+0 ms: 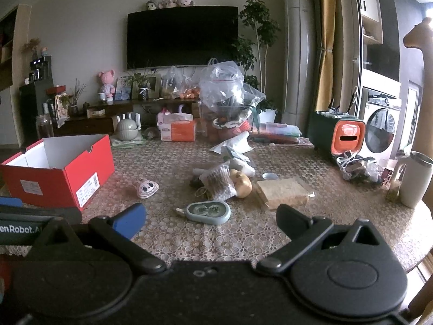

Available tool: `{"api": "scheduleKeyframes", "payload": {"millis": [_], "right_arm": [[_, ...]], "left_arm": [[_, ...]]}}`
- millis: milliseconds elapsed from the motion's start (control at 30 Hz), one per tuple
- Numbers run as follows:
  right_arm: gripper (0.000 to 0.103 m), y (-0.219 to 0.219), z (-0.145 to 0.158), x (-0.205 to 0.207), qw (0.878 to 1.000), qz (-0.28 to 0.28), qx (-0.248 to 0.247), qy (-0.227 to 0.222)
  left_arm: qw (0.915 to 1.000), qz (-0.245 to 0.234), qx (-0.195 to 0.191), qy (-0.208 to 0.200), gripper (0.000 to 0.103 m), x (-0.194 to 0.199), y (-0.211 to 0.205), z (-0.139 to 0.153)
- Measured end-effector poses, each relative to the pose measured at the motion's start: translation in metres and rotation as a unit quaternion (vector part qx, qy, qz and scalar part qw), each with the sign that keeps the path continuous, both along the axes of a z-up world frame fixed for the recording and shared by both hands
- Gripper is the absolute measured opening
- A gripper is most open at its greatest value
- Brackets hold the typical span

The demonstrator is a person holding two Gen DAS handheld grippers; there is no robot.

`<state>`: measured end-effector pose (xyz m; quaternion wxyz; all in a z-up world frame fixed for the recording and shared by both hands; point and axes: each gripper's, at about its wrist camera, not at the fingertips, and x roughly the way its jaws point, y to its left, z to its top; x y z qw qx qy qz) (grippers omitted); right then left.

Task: Organize objects
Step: 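Move both tools toward the plush bunny toy and green tape dispenser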

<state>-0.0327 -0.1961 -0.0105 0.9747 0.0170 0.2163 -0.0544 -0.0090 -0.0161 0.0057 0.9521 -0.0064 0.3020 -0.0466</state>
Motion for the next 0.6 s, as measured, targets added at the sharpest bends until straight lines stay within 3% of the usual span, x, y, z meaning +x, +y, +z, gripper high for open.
{"api": "scheduleKeyframes", "payload": {"millis": [600], "right_arm": [[0.103, 0.0, 0.002, -0.0031, 1.0, 0.0, 0.003, -0.003]], "left_arm": [[1.0, 0.0, -0.006, 0.006, 0.103, -0.0006, 0.0049, -0.0006]]}}
